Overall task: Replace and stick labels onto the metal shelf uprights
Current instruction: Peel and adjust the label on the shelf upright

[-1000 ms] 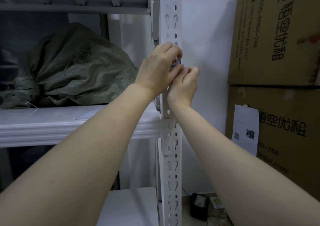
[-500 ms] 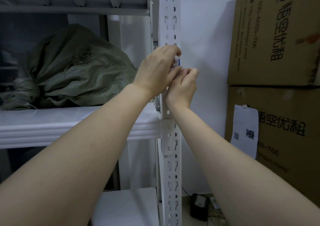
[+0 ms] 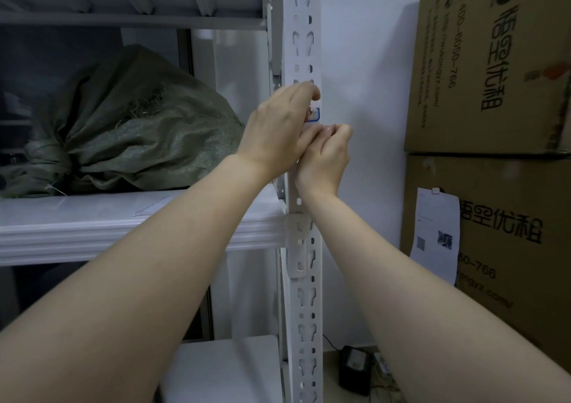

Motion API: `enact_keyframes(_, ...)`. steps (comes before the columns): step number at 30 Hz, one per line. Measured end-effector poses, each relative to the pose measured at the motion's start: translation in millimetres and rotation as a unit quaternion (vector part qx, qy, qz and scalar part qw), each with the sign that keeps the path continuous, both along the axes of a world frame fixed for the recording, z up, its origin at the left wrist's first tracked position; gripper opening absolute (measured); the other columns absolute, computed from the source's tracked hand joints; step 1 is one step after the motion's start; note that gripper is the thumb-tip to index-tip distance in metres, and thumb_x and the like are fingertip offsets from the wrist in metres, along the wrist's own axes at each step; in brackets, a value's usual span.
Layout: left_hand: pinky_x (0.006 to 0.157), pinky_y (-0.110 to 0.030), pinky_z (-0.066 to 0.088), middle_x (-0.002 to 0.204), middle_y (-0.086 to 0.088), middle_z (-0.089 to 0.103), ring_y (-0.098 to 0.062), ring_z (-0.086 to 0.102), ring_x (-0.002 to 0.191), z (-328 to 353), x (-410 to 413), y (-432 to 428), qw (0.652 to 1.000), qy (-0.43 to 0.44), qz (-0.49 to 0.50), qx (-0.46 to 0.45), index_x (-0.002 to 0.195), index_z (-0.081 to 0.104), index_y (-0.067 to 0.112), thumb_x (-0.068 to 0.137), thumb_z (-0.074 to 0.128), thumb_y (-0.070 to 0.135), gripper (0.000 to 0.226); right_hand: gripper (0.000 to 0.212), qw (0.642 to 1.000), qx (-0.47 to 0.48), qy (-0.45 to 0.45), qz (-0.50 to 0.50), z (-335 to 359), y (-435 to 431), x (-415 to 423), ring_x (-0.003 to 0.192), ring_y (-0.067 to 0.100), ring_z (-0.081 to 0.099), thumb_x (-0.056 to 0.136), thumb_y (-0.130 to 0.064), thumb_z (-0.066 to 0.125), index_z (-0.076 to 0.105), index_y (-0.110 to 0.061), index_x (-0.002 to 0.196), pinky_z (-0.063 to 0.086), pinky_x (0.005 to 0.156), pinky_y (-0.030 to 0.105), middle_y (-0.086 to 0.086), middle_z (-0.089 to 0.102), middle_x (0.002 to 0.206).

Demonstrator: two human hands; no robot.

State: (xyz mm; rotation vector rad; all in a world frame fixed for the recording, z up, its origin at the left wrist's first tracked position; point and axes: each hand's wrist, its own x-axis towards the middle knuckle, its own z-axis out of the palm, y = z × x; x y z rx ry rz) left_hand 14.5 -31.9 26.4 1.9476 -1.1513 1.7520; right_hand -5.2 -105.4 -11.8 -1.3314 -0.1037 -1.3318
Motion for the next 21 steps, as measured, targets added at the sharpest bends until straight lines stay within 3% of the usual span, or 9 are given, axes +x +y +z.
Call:
enact_keyframes(7, 0.071, -0.042, 0.054, 0.077, 0.011, 0.057, -0.019, 0.061, 0.077, 16.5, -4.9, -4.3, 0.997, 0.072, -0.01, -0.015, 0.092, 0.063, 0.015, 0.091, 0.061, 0.019, 0.005, 0.017, 0.999, -0.024, 0.007, -0.025, -2.5, -0.1, 1.6, 0.055, 0.003, 0.041, 0.102, -0.015, 0.027, 0.034, -0.008, 0.089, 0.033, 0.046, 0.009, -0.007, 0.043, 0.067)
enact_keyframes(15, 0.074, -0.04, 0.052, 0.094, 0.001, 0.066, -0.022, 0.062, 0.085, 20.6, -10.4, -5.3, 0.998, 0.057, 0.038, -0.013, 0.096, 0.066, 0.014, 0.095, 0.056, 0.02, 0.012, 0.017, 0.999, -0.028, 0.004, -0.025, -4.7, -0.7, 3.9, 0.053, 0.007, 0.039, 0.102, -0.014, 0.027, 0.034, -0.008, 0.088, 0.031, 0.044, 0.014, -0.006, 0.04, 0.063)
enact_keyframes(21, 0.069, -0.043, 0.051, 0.098, -0.003, 0.065, -0.031, 0.062, 0.079, 19.3, -9.8, -7.6, 0.996, 0.032, 0.077, 0.007, 0.098, 0.061, 0.012, 0.098, 0.05, 0.022, 0.015, 0.017, 0.999, -0.03, 0.007, -0.024, -4.2, -0.6, 1.9, 0.052, 0.006, 0.038, 0.102, -0.014, 0.027, 0.033, -0.007, 0.087, 0.032, 0.044, 0.012, -0.006, 0.04, 0.063)
